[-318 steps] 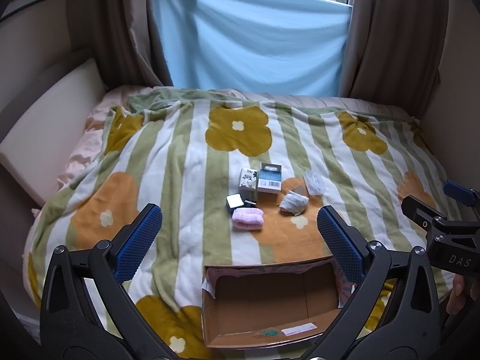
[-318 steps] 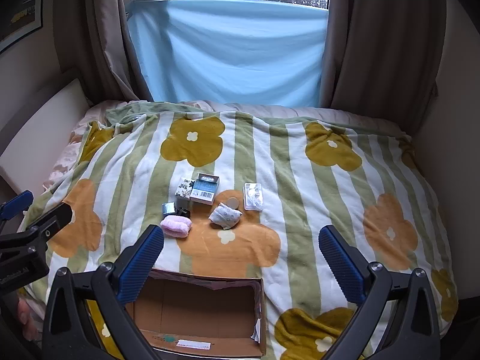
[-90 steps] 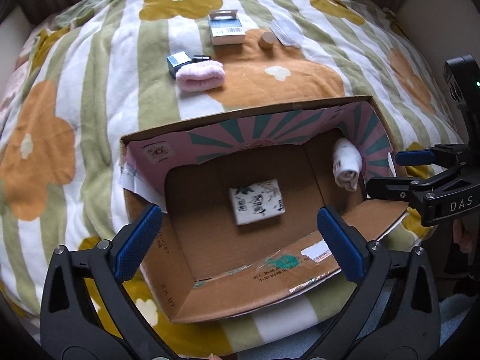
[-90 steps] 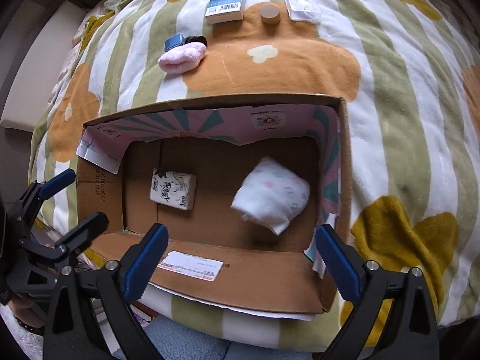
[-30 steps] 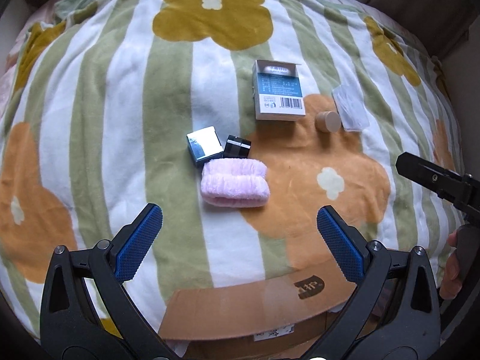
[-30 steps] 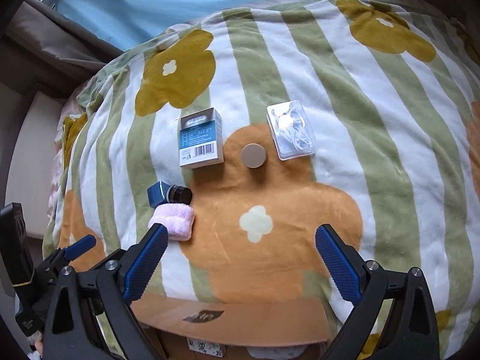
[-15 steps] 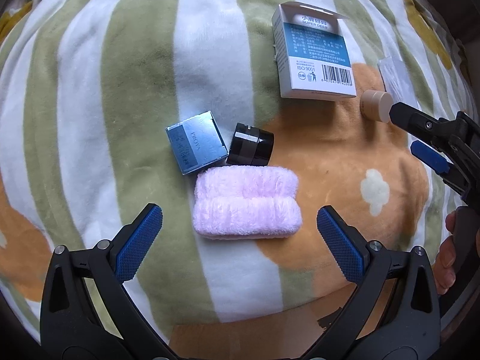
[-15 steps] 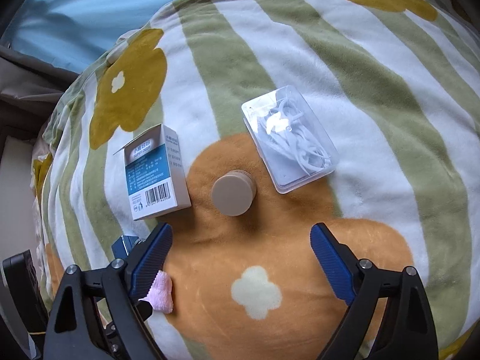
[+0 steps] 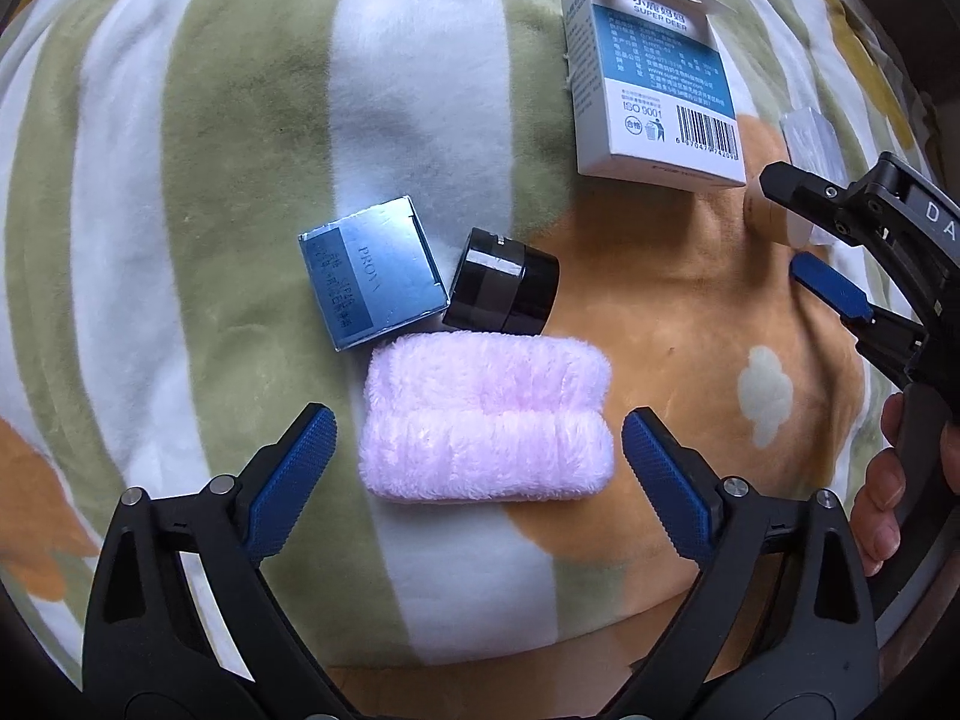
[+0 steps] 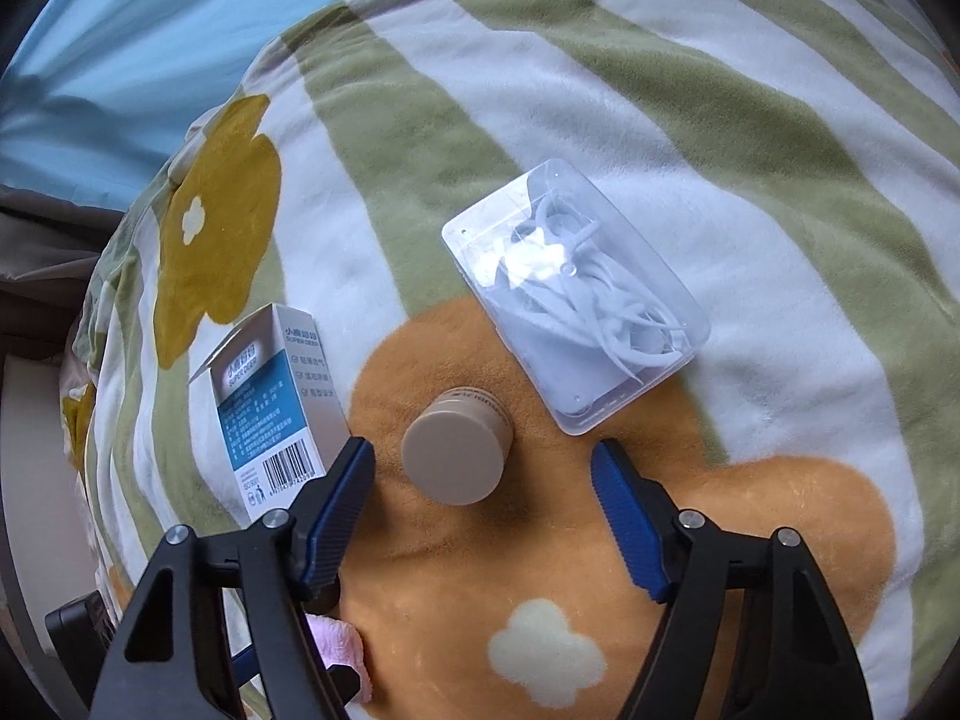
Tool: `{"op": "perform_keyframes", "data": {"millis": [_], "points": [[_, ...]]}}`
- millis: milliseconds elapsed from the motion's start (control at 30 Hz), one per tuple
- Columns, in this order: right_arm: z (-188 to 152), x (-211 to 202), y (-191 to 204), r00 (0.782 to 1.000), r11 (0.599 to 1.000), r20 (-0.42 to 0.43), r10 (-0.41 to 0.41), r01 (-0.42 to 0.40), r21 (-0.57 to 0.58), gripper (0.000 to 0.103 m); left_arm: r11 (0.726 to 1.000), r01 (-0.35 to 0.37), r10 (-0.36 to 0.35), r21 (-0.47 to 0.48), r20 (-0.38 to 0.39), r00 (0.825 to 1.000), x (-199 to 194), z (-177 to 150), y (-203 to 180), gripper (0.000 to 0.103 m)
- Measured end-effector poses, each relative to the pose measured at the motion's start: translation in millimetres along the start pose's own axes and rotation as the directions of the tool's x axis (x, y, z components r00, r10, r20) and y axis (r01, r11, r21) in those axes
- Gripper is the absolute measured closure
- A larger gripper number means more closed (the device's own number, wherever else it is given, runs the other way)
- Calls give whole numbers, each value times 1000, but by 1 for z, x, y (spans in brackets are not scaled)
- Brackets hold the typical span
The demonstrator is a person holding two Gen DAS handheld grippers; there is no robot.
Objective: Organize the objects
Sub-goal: 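Grasp the pink towel with the left tool while the right tool grasps the beige tin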
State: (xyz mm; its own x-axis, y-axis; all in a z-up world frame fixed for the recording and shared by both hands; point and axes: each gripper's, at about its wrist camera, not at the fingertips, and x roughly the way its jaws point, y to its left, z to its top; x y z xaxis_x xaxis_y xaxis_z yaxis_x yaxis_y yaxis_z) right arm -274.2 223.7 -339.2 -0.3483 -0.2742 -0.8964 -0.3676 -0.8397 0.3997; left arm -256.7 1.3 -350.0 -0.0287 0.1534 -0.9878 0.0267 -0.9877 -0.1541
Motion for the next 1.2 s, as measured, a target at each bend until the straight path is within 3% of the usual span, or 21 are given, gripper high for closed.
{"op": "perform_keyframes", "data": {"millis": [167,367,600,667,1200], "points": [[0,2,1,1000,1000,25,-10,9,20,49,1000,21,-21,-2,6,1000,2,4,0,29],[1,5,1,999,999,32,5,-6,32,70,999,41,-41,-4,28,999,-1,8,0,40],[-1,1,4,999,1000,41,21,-22,22,72,995,90,-87,-32,69,994,-17,15,4,56],[-2,-1,5,999,999,44,29,-30,21,72,995,98,-95,-33,80,992,-23,20,6,58],[-15,-42,15,995,998,82,62,-59,-35,72,991,131,-123,-30,194,973,-80,-33,14,58]]}}
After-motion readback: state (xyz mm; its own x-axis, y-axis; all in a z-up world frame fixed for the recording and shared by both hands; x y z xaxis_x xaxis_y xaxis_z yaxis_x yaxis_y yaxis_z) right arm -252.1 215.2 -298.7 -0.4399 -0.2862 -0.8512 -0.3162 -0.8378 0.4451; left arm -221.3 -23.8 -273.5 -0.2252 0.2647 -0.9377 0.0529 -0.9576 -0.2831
